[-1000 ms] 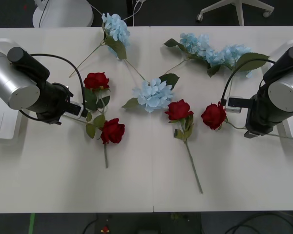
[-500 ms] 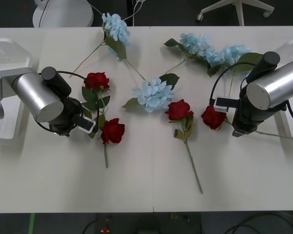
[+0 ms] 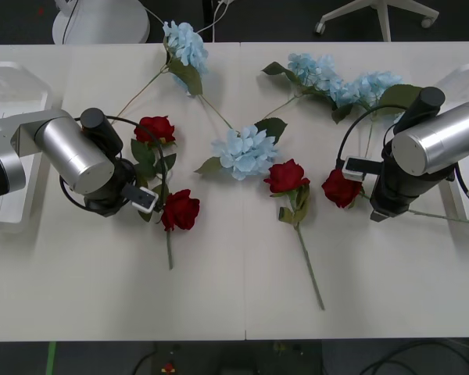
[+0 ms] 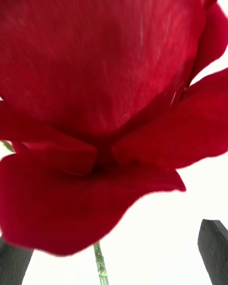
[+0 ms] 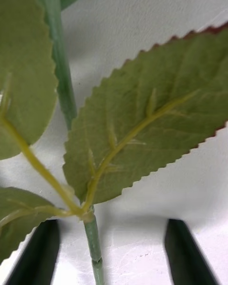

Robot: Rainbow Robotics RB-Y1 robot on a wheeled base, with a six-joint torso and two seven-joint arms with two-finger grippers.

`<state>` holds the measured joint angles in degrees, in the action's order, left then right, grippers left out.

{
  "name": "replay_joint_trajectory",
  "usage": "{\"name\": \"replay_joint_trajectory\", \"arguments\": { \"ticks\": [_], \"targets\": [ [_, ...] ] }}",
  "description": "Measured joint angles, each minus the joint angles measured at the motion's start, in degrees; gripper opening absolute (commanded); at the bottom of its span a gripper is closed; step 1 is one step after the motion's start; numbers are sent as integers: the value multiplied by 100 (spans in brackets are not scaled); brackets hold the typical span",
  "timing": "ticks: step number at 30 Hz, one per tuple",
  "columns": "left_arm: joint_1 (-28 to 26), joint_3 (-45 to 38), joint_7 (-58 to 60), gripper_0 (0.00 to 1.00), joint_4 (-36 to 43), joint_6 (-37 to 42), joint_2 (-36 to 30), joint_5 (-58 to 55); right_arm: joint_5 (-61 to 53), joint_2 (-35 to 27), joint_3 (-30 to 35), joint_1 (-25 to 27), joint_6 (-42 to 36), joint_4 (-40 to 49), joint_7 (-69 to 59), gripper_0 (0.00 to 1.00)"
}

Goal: Put the red flowers into the right box and the blue flowers into the left box

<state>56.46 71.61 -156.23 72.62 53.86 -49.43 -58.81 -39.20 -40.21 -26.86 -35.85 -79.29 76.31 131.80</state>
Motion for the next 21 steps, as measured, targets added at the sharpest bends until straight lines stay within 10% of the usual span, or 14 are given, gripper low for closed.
{"name": "replay_joint_trajectory", "arguments": {
  "ticks": [16, 21],
  "targets": [
    [20, -281, 0, 0, 654, -13, -544, -882, -339, 0, -80, 0, 316, -389, 1, 100],
    [20, -772, 0, 0, 877, -135, -960, -1652, -367, 0, -88, 0, 332, -393, 0, 77]
  ]
}}
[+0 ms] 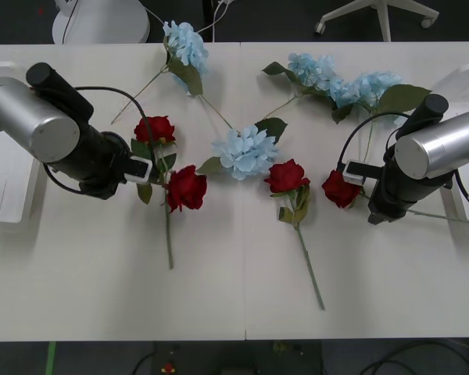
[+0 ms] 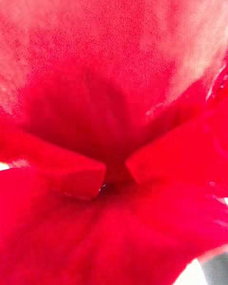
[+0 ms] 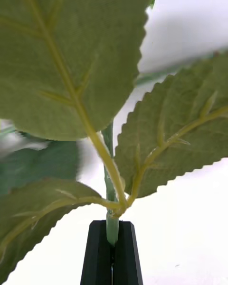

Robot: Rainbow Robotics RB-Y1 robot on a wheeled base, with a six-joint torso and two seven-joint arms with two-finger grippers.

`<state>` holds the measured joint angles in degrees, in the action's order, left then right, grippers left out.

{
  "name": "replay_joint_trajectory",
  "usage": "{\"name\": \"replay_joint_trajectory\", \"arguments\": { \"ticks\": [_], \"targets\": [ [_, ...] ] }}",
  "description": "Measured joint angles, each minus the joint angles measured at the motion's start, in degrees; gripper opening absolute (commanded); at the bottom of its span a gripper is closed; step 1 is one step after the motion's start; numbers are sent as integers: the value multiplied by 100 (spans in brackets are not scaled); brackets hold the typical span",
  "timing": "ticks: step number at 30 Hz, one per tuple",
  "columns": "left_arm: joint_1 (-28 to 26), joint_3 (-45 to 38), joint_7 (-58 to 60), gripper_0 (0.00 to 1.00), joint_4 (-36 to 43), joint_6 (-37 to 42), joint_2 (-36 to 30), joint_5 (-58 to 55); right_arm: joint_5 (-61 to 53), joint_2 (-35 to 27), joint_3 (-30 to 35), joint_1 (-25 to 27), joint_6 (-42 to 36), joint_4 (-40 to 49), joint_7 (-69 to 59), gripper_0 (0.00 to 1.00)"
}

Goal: Put the red flowers into the right box and the blue flowers into the left box

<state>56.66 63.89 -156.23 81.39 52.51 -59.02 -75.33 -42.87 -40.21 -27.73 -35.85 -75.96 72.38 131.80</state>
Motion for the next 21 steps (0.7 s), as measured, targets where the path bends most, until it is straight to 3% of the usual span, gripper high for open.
{"name": "replay_joint_trajectory", "arguments": {
  "ticks": [3, 6, 11, 15, 17, 21],
  "targets": [
    [0, -243, 0, 0, -7, -154, -184, -618, -2, 0, 0, 0, 72, -20, 0, 72],
    [0, -359, 0, 0, -40, -346, -359, -1254, -18, 0, -1, 0, 158, -77, 0, 59],
    [-1, -366, 0, 0, -147, -827, -517, -2567, -58, 0, -2, 0, 192, -126, 0, 27],
    [-21, -366, 0, 0, -300, -1053, -525, -4291, -86, 0, -2, 0, 215, -133, 0, 6],
    [-21, -366, 0, 0, -314, -1083, -525, -4553, -94, 0, -3, 0, 216, -134, 0, 0],
    [-21, -380, 27, 0, -284, -1084, -525, -5111, -150, 0, -3, 0, 236, -136, -2, 0]
  ]
}}
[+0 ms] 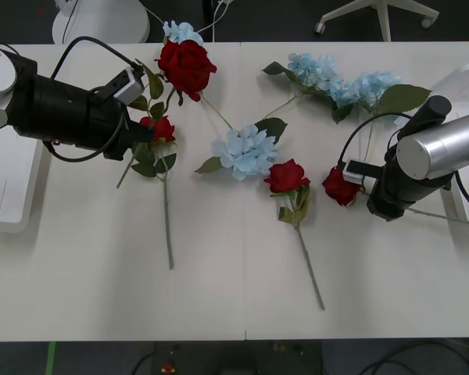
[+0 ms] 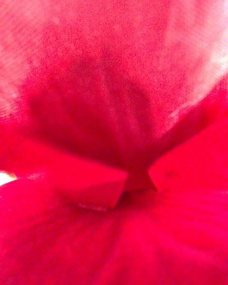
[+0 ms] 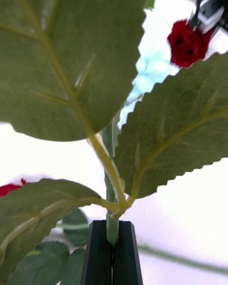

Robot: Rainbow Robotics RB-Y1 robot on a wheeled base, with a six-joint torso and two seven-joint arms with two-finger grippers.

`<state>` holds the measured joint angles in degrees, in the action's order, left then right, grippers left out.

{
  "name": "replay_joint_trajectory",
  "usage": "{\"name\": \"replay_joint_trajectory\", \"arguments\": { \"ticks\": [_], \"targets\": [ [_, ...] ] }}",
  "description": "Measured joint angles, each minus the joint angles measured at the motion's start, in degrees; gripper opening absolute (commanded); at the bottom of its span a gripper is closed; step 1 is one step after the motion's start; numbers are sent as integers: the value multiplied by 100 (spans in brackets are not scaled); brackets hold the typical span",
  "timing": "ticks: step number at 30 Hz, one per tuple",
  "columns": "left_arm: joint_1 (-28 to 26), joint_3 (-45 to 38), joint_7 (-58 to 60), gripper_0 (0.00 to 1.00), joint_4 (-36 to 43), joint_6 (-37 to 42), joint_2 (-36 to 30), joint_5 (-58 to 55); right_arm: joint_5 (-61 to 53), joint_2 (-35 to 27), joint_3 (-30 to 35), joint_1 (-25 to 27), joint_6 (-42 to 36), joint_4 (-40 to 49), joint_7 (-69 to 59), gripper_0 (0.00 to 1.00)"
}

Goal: Put the red flowers into the right box and the blue flowers into the left box

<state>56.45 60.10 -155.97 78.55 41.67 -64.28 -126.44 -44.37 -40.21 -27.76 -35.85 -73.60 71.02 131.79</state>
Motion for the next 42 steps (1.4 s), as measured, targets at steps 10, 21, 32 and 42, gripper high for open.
{"name": "replay_joint_trajectory", "arguments": {
  "ticks": [10, 21, 32, 42],
  "targets": [
    [-2, -1261, 3741, 0, 573, 1094, 141, 1407, -420, 0, 292, -5, -46, 92, -1234, 0],
    [-40, -4752, 4676, 0, 479, 4452, 2109, 3528, -369, -123, 1979, -316, -730, 341, -1896, 0],
    [-41, -4866, 4748, 0, 86, 4539, 3260, 3384, 272, -896, 2409, -1189, -483, -1079, -1945, 0],
    [-47, -4881, 6026, 0, 77, 4369, 3586, 3339, 2661, -901, 1414, -1787, 1031, -2331, -2220, 0]
  ]
}}
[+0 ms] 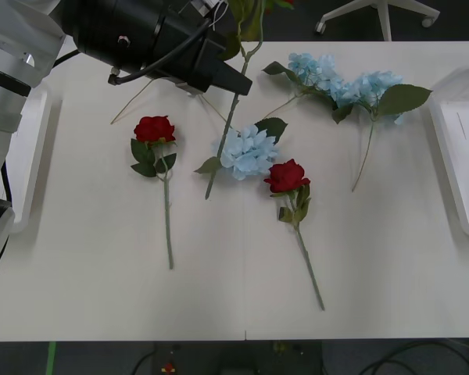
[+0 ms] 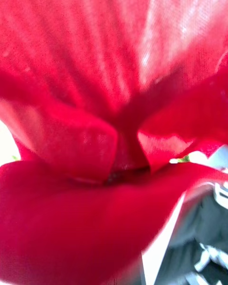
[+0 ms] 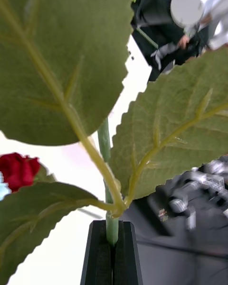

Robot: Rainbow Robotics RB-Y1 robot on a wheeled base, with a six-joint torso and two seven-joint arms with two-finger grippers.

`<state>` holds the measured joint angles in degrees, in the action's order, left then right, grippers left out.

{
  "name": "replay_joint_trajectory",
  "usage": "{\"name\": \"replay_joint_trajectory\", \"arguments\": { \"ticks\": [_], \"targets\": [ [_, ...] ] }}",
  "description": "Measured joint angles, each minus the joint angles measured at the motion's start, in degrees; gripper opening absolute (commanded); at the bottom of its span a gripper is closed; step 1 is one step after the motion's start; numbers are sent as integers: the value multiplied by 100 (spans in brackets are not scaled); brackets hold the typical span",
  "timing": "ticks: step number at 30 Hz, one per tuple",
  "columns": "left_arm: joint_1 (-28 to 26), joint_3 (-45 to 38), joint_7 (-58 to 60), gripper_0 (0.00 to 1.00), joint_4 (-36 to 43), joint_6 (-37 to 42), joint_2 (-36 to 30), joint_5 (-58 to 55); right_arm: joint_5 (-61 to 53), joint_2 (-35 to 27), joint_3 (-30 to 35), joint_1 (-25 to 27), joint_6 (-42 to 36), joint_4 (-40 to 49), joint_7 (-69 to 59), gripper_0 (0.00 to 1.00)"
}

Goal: Put the red flowers into the right box and the blue flowers into the left box

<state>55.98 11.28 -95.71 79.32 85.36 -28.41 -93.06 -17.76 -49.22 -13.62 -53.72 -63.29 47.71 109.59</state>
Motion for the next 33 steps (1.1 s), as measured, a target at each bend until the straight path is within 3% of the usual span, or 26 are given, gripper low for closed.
{"name": "replay_joint_trajectory", "arguments": {
  "ticks": [8, 17, 21, 22, 25, 28, 33],
  "targets": [
    [-263, -4, 348, 0, 0, -549, 148, -427, 601, 282, 22, -4, 894, -1296, -798, 0],
    [-430, -5, 347, 0, 0, -591, 173, -550, 1138, 481, 22, -4, 1536, -1911, -1636, 0],
    [-570, -5, 339, 0, -1, -642, 194, -620, 1179, 505, 22, -4, 1693, -1999, -1654, 34],
    [-598, -5, 338, 0, -1, -643, 196, -625, 1185, 505, 22, -4, 1754, -2034, -1654, 48],
    [-653, -5, 328, 0, -1, -644, 197, -631, 1191, 505, 24, -5, 1827, -2125, -1654, 70],
    [-664, -5, 312, 0, -1, -651, 200, -631, 1158, 505, 27, -5, 1827, -2152, -1652, 78],
    [-664, -5, 173, 0, -1, -673, 203, -633, 497, 470, 35, -9, 1742, -2128, -1245, 82]
  ]
}}
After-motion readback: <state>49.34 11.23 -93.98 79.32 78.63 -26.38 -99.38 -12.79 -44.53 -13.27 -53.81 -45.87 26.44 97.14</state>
